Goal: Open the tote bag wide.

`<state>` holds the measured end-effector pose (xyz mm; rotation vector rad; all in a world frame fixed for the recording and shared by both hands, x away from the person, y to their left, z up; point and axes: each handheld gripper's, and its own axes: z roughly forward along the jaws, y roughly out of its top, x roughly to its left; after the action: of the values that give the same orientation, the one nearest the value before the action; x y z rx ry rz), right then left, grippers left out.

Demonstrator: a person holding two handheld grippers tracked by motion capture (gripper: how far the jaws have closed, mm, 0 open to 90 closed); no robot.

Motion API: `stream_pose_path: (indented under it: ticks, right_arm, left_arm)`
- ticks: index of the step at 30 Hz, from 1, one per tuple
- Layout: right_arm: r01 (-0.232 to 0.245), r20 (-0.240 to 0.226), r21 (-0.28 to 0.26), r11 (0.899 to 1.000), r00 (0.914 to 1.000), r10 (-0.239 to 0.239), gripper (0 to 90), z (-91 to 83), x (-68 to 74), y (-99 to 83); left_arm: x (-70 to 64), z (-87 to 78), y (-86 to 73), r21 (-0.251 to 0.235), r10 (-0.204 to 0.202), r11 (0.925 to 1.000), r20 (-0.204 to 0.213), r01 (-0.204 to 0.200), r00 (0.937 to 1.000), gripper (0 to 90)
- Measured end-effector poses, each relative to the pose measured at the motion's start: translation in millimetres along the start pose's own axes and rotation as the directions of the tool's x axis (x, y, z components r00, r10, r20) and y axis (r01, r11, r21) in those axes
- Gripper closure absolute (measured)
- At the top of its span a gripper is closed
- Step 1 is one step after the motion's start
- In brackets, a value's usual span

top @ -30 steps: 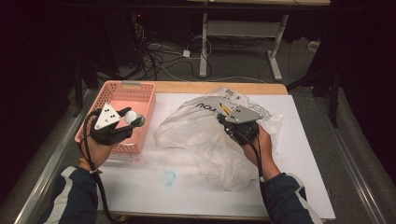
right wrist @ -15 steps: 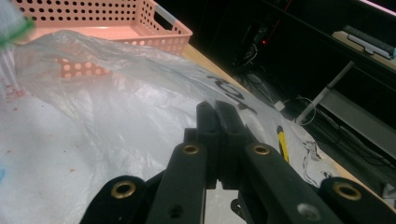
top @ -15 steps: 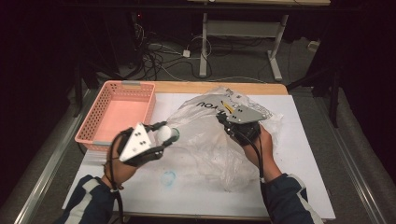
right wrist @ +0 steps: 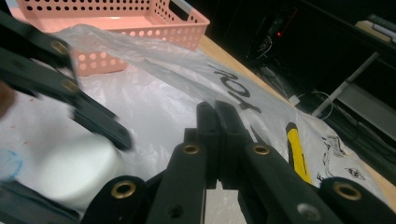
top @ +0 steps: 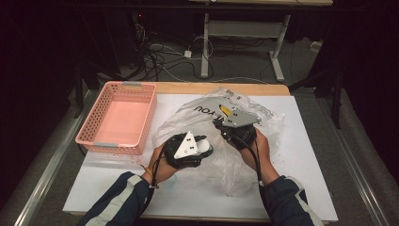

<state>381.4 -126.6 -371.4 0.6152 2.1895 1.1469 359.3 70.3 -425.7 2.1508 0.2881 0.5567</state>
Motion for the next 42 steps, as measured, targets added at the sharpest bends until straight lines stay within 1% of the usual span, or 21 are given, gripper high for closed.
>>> stream_pose_path:
  ticks: [3,4,7,9,11,15,17,18,20,22,23,25,26,28,31,33,35,37,39,40,42]
  right_arm:
    - [-0.002,-0.009,0.007,1.000,1.0000,0.002,90.0,2.2,0.4,-1.3]
    - [-0.003,-0.013,0.008,1.000,0.9999,0.003,90.0,2.4,0.7,-1.6]
    - [-0.003,-0.017,0.012,1.000,0.9998,0.003,90.0,2.9,1.3,-1.9]
    - [-0.002,-0.020,0.015,1.000,0.9998,0.002,90.0,3.3,0.9,-2.6]
    - [-0.012,-0.030,0.020,1.000,0.9995,0.013,90.0,4.9,-0.6,-4.6]
    - [-0.021,-0.032,0.032,0.999,0.9993,0.022,90.0,7.8,-2.5,-7.0]
    - [-0.030,-0.030,0.037,0.999,0.9990,0.031,90.0,8.1,-4.0,-8.1]
    - [-0.038,-0.029,0.036,0.999,0.9988,0.039,90.0,7.4,-5.9,-9.0]
    - [-0.043,-0.029,0.038,0.998,0.9986,0.044,90.0,7.7,-7.7,-10.0]
    - [-0.046,-0.030,0.041,0.998,0.9985,0.047,90.0,8.0,-8.4,-10.6]
    - [-0.044,-0.031,0.041,0.998,0.9985,0.046,90.0,8.2,-8.8,-11.2]
    - [-0.042,-0.028,0.050,0.998,0.9987,0.044,90.0,8.4,-9.1,-12.0]
    - [-0.046,-0.028,0.053,0.998,0.9985,0.048,90.0,8.5,-9.1,-12.6]
    - [-0.040,-0.026,0.058,0.998,0.9988,0.041,90.0,9.1,-9.9,-13.8]
    - [-0.041,-0.025,0.063,0.997,0.9988,0.043,90.0,8.2,-10.7,-15.4]
    - [-0.046,-0.026,0.064,0.997,0.9985,0.048,90.0,6.9,-11.4,-16.7]
    - [-0.047,-0.025,0.073,0.996,0.9985,0.049,90.0,6.2,-12.2,-18.4]
    - [-0.051,-0.022,0.081,0.995,0.9983,0.053,90.0,4.4,-13.2,-20.1]
    - [-0.052,-0.023,0.081,0.995,0.9983,0.054,90.0,0.2,-14.7,-21.3]
    - [-0.051,-0.021,0.080,0.995,0.9984,0.052,90.0,-3.0,-15.2,-21.5]
    - [-0.047,-0.014,0.071,0.996,0.9988,0.048,90.0,-11.2,-17.1,-21.5]
  left_arm:
    - [1.3,21.7,-2.6,0.029,0.000,0.9996,-0.001,0.000,1.0000,48.5]
    - [1.5,28.6,-3.4,0.038,0.001,0.9993,-0.012,-0.001,0.9999,48.5]
    - [4.6,45.9,-5.8,0.053,-0.011,0.9985,-0.021,0.013,0.9997,48.5]
    - [7.6,55.3,-8.2,0.058,-0.033,0.9977,-0.029,0.034,0.9990,48.5]
    - [10.5,62.5,-10.1,0.048,-0.069,0.9963,-0.030,0.071,0.9971,48.4]
    - [11.2,69.0,-11.2,0.067,-0.076,0.9947,-0.040,0.078,0.9963,48.0]
    - [9.8,67.2,-11.6,0.072,-0.083,0.9938,-0.028,0.085,0.9962,45.2]
    - [9.9,64.1,-11.2,0.069,-0.084,0.9939,-0.025,0.086,0.9961,40.7]
    - [8.4,55.8,-8.8,0.051,-0.084,0.9950,-0.039,0.086,0.9957,39.4]
    - [5.7,43.4,-5.7,0.028,-0.072,0.9970,-0.028,0.072,0.9970,39.5]
    - [3.4,36.8,-3.7,0.030,-0.048,0.9984,-0.024,0.049,0.9986,41.3]
    - [-3.8,23.3,1.7,0.058,0.024,0.9981,-0.066,-0.020,0.9975,32.0]
    - [-6.3,14.6,3.7,0.064,0.057,0.9966,-0.070,-0.053,0.9959,31.5]
    - [-9.2,-5.1,5.2,0.054,0.077,0.9959,-0.074,-0.074,0.9943,30.0]
    - [-8.6,-36.5,0.0,0.037,0.087,0.9959,-0.134,-0.083,0.9871,26.8]
    - [-3.8,-54.9,-6.4,0.029,0.070,0.9974,-0.188,-0.065,0.9797,25.7]
    - [3.9,-69.2,-13.1,0.012,0.032,0.9995,-0.242,-0.030,0.9697,25.6]
    - [12.8,-75.7,-18.4,0.013,-0.018,0.9997,-0.284,0.023,0.9588,21.5]
    - [18.8,-75.1,-22.1,0.041,-0.031,0.9981,-0.308,0.046,0.9507,21.2]
    - [21.4,-73.9,-23.6,0.054,-0.035,0.9970,-0.317,0.055,0.9478,21.1]
    - [26.8,-70.1,-26.5,0.063,-0.063,0.9943,-0.305,0.086,0.9502,20.8]
